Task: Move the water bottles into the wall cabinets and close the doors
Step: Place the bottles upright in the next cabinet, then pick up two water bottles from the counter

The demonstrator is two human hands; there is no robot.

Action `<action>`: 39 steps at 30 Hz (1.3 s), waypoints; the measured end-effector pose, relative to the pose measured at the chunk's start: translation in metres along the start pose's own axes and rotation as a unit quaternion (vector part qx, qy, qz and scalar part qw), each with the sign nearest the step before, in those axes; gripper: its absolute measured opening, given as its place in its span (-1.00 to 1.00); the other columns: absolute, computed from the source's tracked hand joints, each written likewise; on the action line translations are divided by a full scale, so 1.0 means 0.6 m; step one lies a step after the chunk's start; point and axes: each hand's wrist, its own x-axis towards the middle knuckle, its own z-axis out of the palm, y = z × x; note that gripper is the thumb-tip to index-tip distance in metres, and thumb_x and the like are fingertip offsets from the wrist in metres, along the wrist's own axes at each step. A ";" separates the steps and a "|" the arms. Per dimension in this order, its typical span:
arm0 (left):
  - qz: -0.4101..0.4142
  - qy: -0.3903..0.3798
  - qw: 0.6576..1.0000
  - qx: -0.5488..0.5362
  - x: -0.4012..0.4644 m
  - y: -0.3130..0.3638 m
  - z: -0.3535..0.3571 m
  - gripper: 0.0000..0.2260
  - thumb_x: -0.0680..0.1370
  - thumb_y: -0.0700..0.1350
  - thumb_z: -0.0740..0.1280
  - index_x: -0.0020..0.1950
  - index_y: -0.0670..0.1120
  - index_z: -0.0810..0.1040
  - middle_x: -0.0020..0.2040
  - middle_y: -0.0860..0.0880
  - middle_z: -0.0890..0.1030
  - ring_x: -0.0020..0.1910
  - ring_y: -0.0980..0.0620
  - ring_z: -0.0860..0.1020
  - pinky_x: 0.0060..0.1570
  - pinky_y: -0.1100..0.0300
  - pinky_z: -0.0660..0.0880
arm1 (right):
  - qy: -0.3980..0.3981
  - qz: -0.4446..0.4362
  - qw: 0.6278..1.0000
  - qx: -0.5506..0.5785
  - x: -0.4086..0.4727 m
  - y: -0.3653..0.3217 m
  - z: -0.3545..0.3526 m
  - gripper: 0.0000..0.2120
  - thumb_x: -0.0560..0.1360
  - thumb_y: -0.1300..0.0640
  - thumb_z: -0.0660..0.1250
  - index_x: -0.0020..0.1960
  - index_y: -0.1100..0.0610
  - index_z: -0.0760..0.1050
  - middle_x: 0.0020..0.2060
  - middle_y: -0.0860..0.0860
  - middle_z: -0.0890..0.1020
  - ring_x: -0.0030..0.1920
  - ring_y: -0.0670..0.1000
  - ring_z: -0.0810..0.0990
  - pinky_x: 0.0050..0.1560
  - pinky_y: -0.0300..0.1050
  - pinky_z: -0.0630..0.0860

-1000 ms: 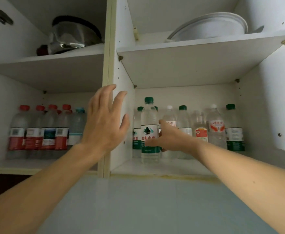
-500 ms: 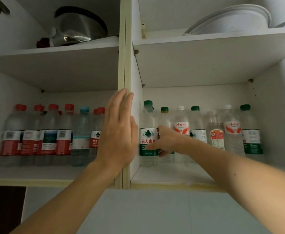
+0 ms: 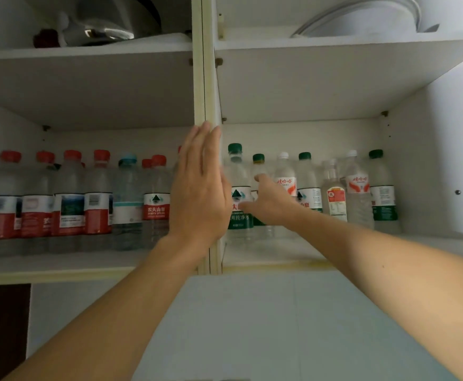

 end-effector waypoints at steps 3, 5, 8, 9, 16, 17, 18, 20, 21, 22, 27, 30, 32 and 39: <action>-0.015 -0.031 0.999 0.024 0.001 0.007 -0.006 -0.53 0.68 -0.24 0.09 0.59 -0.27 0.17 0.61 -0.21 0.18 0.62 -0.13 0.09 0.57 -0.07 0.14 | 0.054 -0.039 0.996 -0.053 -0.044 -0.006 -0.025 -0.41 0.54 0.15 0.41 0.50 0.16 0.26 0.40 0.15 0.40 0.28 0.16 0.48 0.16 -0.06 0.42; -0.025 -0.066 0.996 0.059 0.003 0.014 -0.018 -0.52 0.70 -0.19 0.08 0.61 -0.28 0.13 0.63 -0.22 0.14 0.63 -0.14 0.06 0.59 -0.03 0.07 | 0.074 -0.067 0.992 -0.074 -0.083 -0.010 -0.043 -0.47 0.54 0.21 0.36 0.47 0.15 0.32 0.41 0.14 0.37 0.28 0.15 0.48 0.12 -0.12 0.37; -0.036 -0.122 0.989 0.073 0.009 0.028 -0.048 -0.49 0.72 -0.10 0.07 0.63 -0.24 0.04 0.63 -0.20 0.12 0.63 -0.12 0.04 0.60 0.00 0.03 | 0.107 -0.099 0.988 -0.060 -0.149 -0.014 -0.062 -0.58 0.55 0.21 0.32 0.39 0.16 0.40 0.34 0.11 0.41 0.24 0.11 0.48 0.15 -0.14 0.38; -0.044 -0.132 0.988 0.069 0.007 0.036 -0.059 -0.48 0.71 -0.09 0.10 0.63 -0.23 0.05 0.63 -0.20 0.14 0.62 -0.12 0.05 0.60 0.03 0.02 | 0.120 -0.110 0.985 -0.050 -0.173 -0.015 -0.065 -0.61 0.55 0.20 0.31 0.36 0.16 0.43 0.31 0.10 0.42 0.24 0.11 0.48 0.16 -0.14 0.39; -0.082 -0.172 0.982 0.012 -0.127 0.140 -0.141 -0.59 0.64 -0.19 0.21 0.49 -0.24 0.38 0.54 -0.22 0.28 0.55 -0.17 0.21 0.54 0.04 0.13 | 0.114 -0.202 0.973 0.011 -0.374 0.010 -0.053 -0.69 0.47 0.27 0.34 0.22 0.22 0.51 0.21 0.10 0.45 0.26 0.13 0.47 0.22 -0.15 0.38; -0.091 -0.175 0.980 0.000 -0.159 0.153 -0.152 -0.62 0.62 -0.21 0.23 0.44 -0.25 0.42 0.49 -0.22 0.34 0.50 -0.16 0.27 0.51 0.09 0.18 | 0.099 -0.203 0.974 0.021 -0.401 0.022 -0.044 -0.70 0.47 0.27 0.34 0.20 0.22 0.52 0.21 0.09 0.45 0.27 0.12 0.46 0.22 -0.09 0.41; -0.108 -0.184 0.977 -0.012 -0.194 0.165 -0.164 -0.64 0.61 -0.21 0.24 0.41 -0.23 0.45 0.44 -0.21 0.38 0.45 -0.14 0.31 0.46 0.19 0.20 | 0.081 -0.198 0.976 0.032 -0.429 0.035 -0.032 -0.71 0.46 0.27 0.34 0.19 0.21 0.52 0.20 0.08 0.46 0.26 0.11 0.47 0.21 -0.03 0.44; -0.163 -0.219 0.962 -0.027 -0.269 0.188 -0.190 -0.67 0.62 -0.18 0.24 0.39 -0.17 0.46 0.36 -0.14 0.41 0.36 -0.06 0.33 0.34 0.44 0.14 | 0.038 -0.167 0.983 0.060 -0.485 0.063 0.000 -0.73 0.47 0.26 0.35 0.17 0.18 0.53 0.21 0.06 0.46 0.23 0.09 0.49 0.17 0.06 0.49; -0.196 -0.240 0.950 -0.034 -0.307 0.199 -0.206 -0.68 0.63 -0.16 0.24 0.40 -0.14 0.45 0.33 -0.11 0.42 0.34 -0.03 0.33 0.29 0.49 0.14 | 0.013 -0.146 0.986 0.073 -0.513 0.078 0.017 -0.74 0.48 0.26 0.35 0.17 0.18 0.54 0.22 0.05 0.45 0.20 0.08 0.50 0.16 0.06 0.50; -0.228 -0.265 0.936 -0.038 -0.345 0.205 -0.218 -0.69 0.64 -0.14 0.24 0.40 -0.12 0.46 0.31 -0.08 0.44 0.32 -0.02 0.35 0.26 0.48 0.18 | -0.015 -0.125 0.988 0.084 -0.539 0.092 0.037 -0.74 0.48 0.26 0.36 0.16 0.18 0.55 0.22 0.05 0.45 0.18 0.07 0.51 0.18 0.05 0.50; -0.399 -0.452 0.797 -0.036 -0.543 0.222 -0.288 -0.71 0.65 -0.08 0.28 0.36 -0.10 0.50 0.21 -0.07 0.53 0.22 -0.05 0.49 0.22 0.07 0.46 | -0.162 0.000 0.980 0.116 -0.687 0.152 0.151 -0.79 0.49 0.23 0.37 0.12 0.12 0.58 0.16 0.01 0.45 0.09 0.04 0.57 0.18 0.06 0.53; -0.436 -0.609 0.663 -0.008 -0.664 0.240 -0.334 -0.67 0.64 -0.04 0.31 0.38 -0.09 0.50 0.27 -0.07 0.55 0.23 -0.05 0.52 0.16 0.19 0.42 | -0.246 0.076 0.958 0.126 -0.776 0.175 0.217 -0.79 0.48 0.24 0.39 0.11 0.09 0.58 0.12 0.04 0.49 0.05 0.07 0.59 0.18 0.00 0.50; -0.444 -0.680 0.583 0.009 -0.742 0.251 -0.362 -0.64 0.62 -0.04 0.32 0.41 -0.10 0.48 0.34 -0.10 0.52 0.29 -0.08 0.50 0.28 0.11 0.42 | -0.303 0.128 0.936 0.121 -0.832 0.185 0.255 -0.78 0.50 0.21 0.39 0.14 0.07 0.58 0.15 0.06 0.52 0.02 0.08 0.60 0.08 -0.12 0.48; -0.361 -0.782 0.506 0.052 -0.897 0.258 -0.406 -0.33 0.48 0.24 0.40 0.52 0.01 0.33 0.38 -0.07 0.50 0.37 -0.17 0.41 0.32 -0.09 0.35 | -0.419 0.222 0.871 0.124 -0.956 0.209 0.336 -0.69 0.55 0.10 0.38 0.28 0.12 0.55 0.15 0.01 0.61 0.01 -0.07 0.56 0.01 -0.24 0.41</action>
